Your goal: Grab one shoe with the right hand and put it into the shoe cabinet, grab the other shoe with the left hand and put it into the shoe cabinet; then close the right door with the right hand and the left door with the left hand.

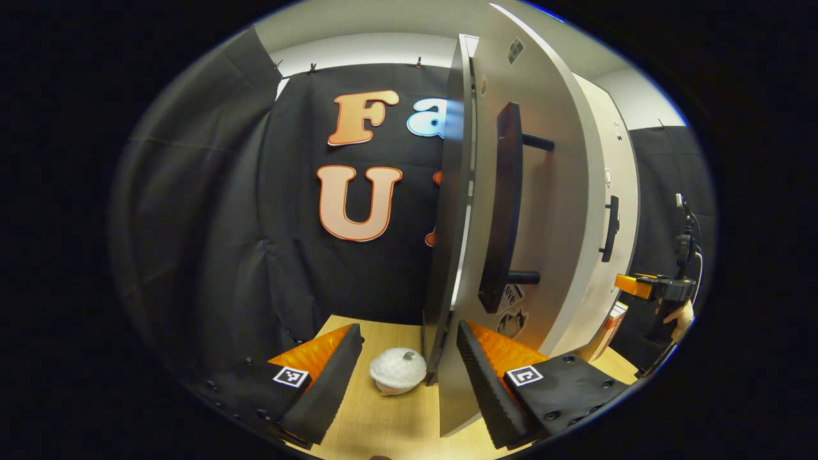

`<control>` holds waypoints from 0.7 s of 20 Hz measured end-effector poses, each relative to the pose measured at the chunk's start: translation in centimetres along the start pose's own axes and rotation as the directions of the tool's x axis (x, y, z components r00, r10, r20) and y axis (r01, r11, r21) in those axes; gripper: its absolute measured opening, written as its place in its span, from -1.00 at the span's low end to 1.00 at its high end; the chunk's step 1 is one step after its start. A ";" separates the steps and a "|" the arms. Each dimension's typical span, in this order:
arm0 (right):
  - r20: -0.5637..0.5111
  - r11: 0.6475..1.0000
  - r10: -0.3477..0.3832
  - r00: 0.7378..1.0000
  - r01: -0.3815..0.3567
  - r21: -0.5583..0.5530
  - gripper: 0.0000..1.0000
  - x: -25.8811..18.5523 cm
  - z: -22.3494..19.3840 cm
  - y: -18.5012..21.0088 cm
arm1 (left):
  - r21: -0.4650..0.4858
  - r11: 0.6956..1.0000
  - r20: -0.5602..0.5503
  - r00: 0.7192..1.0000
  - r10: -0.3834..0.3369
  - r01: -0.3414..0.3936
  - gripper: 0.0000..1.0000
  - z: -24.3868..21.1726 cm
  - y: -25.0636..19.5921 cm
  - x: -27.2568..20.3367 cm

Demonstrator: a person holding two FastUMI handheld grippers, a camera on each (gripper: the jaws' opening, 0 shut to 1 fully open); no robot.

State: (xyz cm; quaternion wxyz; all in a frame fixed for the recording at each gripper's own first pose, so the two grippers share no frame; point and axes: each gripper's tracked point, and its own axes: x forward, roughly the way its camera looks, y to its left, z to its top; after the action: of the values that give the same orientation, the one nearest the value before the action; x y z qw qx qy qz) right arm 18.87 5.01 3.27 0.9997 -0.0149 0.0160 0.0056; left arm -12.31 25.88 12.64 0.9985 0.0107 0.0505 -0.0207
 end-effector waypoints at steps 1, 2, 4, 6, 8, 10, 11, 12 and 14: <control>0.007 1.000 -0.004 1.000 0.004 -0.009 0.82 -0.7 0.2 -0.3 | 0.003 1.000 0.006 1.000 -0.013 0.013 0.97 0.0 -0.4 0.0; 0.017 1.000 -0.010 1.000 0.010 -0.019 0.82 -1.4 0.6 -0.7 | 0.004 1.000 0.011 1.000 -0.022 0.022 0.95 0.0 -0.6 0.0; 0.033 0.999 -0.019 0.999 0.020 -0.039 0.82 -2.8 1.2 -1.5 | 0.016 1.000 0.022 1.000 -0.020 0.020 0.92 0.2 -0.7 -0.1; 0.043 0.998 -0.026 0.999 0.028 -0.053 0.83 -3.9 1.6 -2.3 | -0.002 0.999 0.024 0.999 -0.044 0.044 0.92 0.0 -1.3 0.0; 0.053 0.998 -0.034 0.998 0.037 -0.059 0.83 -4.9 1.9 -3.0 | -0.021 0.997 0.017 0.997 -0.077 0.078 0.91 -0.1 -2.4 0.1; 0.061 0.997 -0.040 0.997 0.044 -0.060 0.83 -5.8 2.3 -3.6 | -0.022 0.994 0.014 0.994 -0.107 0.108 0.91 -0.1 -3.7 0.3; 0.065 0.997 -0.043 0.997 0.047 -0.059 0.83 -6.2 2.5 -3.9 | -0.013 0.993 0.015 0.993 -0.119 0.120 0.92 0.0 -4.4 0.4; 0.070 0.997 -0.046 0.997 0.050 -0.056 0.84 -6.6 2.6 -4.1 | -0.004 0.991 0.015 0.991 -0.135 0.135 0.83 0.0 -5.5 0.3; 0.079 0.997 -0.052 0.996 0.056 -0.051 0.83 -7.3 2.9 -4.6 | 0.003 0.984 0.010 0.984 -0.179 0.179 0.91 -0.1 -8.0 0.5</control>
State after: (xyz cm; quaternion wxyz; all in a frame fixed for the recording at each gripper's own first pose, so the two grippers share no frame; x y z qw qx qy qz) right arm 11.71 0.38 6.56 0.9987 -0.0416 -0.0233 -0.0202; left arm -12.18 17.90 12.37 0.9928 0.0070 0.0462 -0.1106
